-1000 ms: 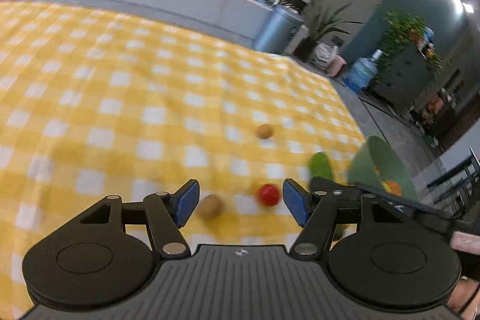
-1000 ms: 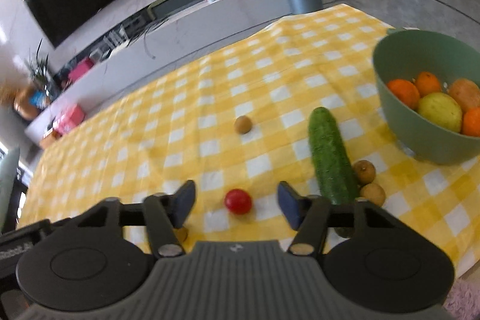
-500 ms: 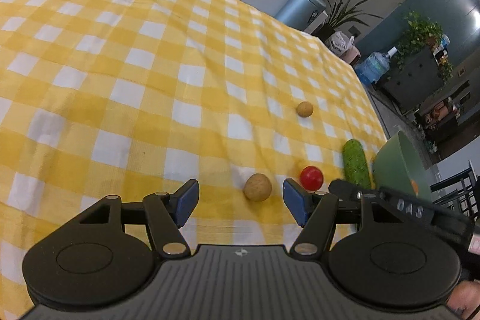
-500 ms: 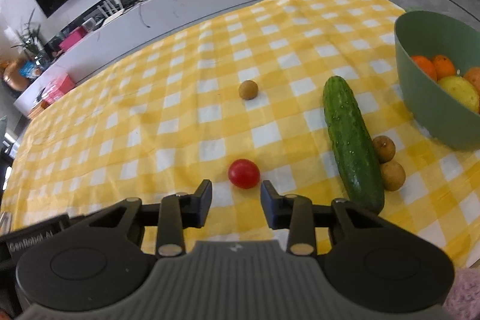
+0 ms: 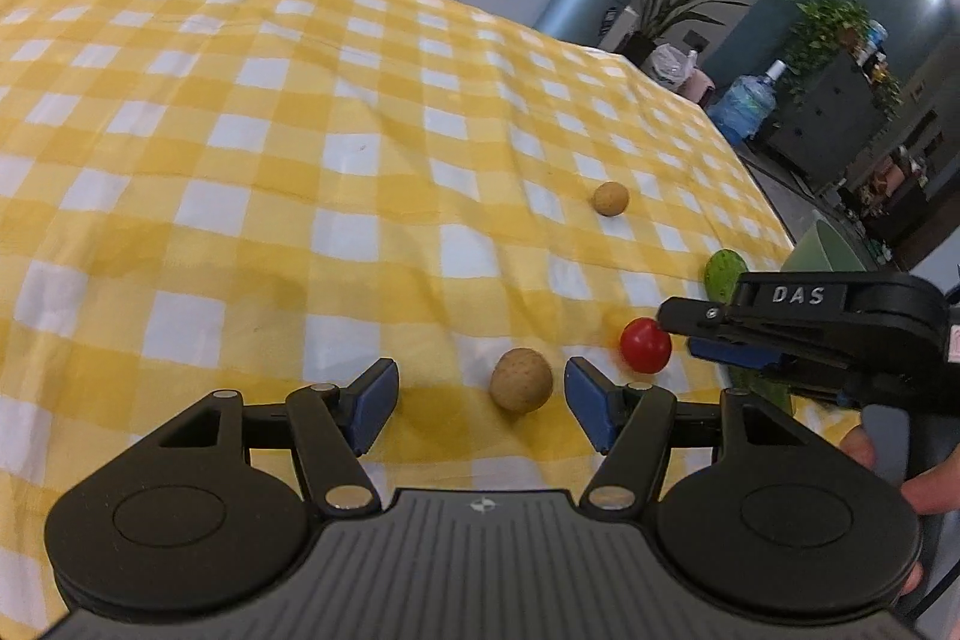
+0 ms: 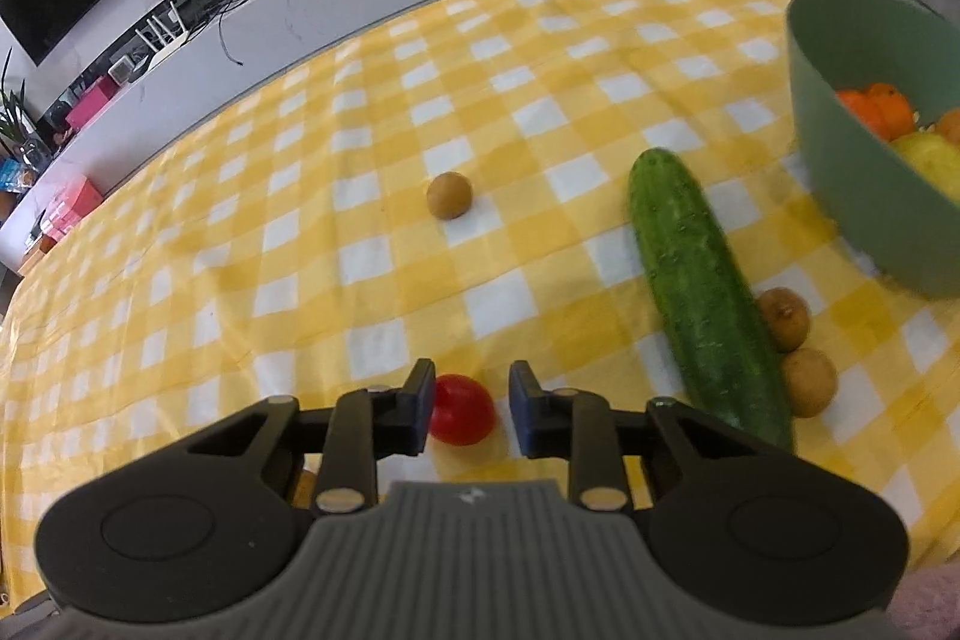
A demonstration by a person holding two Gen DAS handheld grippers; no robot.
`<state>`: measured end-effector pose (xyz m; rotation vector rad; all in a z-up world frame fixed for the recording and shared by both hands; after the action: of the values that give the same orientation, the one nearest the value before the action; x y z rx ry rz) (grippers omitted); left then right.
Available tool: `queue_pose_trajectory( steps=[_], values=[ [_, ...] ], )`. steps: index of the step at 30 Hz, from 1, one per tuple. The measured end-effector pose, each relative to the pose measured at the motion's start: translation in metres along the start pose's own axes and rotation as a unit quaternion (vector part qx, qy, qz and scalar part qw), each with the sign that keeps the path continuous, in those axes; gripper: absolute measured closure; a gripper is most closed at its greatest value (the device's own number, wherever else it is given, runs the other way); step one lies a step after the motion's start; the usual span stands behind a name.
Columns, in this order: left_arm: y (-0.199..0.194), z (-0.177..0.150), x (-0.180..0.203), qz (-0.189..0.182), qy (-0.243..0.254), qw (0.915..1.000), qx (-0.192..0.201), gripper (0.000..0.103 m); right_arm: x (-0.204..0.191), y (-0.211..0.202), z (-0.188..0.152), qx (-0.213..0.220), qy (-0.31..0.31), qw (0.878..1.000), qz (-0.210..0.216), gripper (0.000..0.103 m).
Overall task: Organize fruits
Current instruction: 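Move right tool toward the red tomato while left tool approaches the brown fruit, then close left tool on the brown round fruit, then close right tool on a small brown kiwi while left tool holds its fruit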
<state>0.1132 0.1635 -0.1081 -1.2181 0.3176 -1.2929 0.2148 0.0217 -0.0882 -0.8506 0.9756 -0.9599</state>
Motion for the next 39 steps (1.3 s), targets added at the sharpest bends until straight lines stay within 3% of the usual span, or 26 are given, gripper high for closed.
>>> queue_pose_trajectory(
  steps=[5,15,23,28,33,39],
  values=[
    [0.008,0.002,0.015,0.007,0.058,0.9982,0.009,0.050,0.022,-0.024,0.001,0.028,0.031,0.999,0.005,0.079],
    [0.023,-0.004,0.037,0.057,0.137,0.9888,0.016,0.053,0.057,-0.053,0.005,0.059,0.078,0.995,0.015,0.078],
    [0.023,-0.010,0.041,0.102,0.166,0.9804,0.032,0.075,0.057,-0.061,0.004,0.062,0.065,0.996,0.000,0.078],
    [0.022,-0.013,0.043,0.108,0.165,0.9796,0.041,0.075,0.074,-0.062,0.000,0.046,0.072,0.996,-0.022,0.078],
    [0.017,-0.015,0.043,0.067,0.157,0.9847,0.034,0.075,0.101,-0.065,-0.006,0.028,0.105,0.993,-0.036,0.078],
    [0.018,-0.017,0.044,0.063,0.150,0.9862,0.028,0.075,0.125,-0.061,-0.012,0.016,0.146,0.988,-0.050,0.078]
  ],
)
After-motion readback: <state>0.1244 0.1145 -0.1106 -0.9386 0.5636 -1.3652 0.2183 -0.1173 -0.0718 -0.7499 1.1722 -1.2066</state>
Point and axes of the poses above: each gripper's, at about its wrist camera, not at the fingertips, and y roughly the way its jaws point, x to its right, z to its top, the point moved 5 cm from there along y, roughly the way its jaws point, and after that the axes turned 12 degrees about -x, right-handed, at the moved point
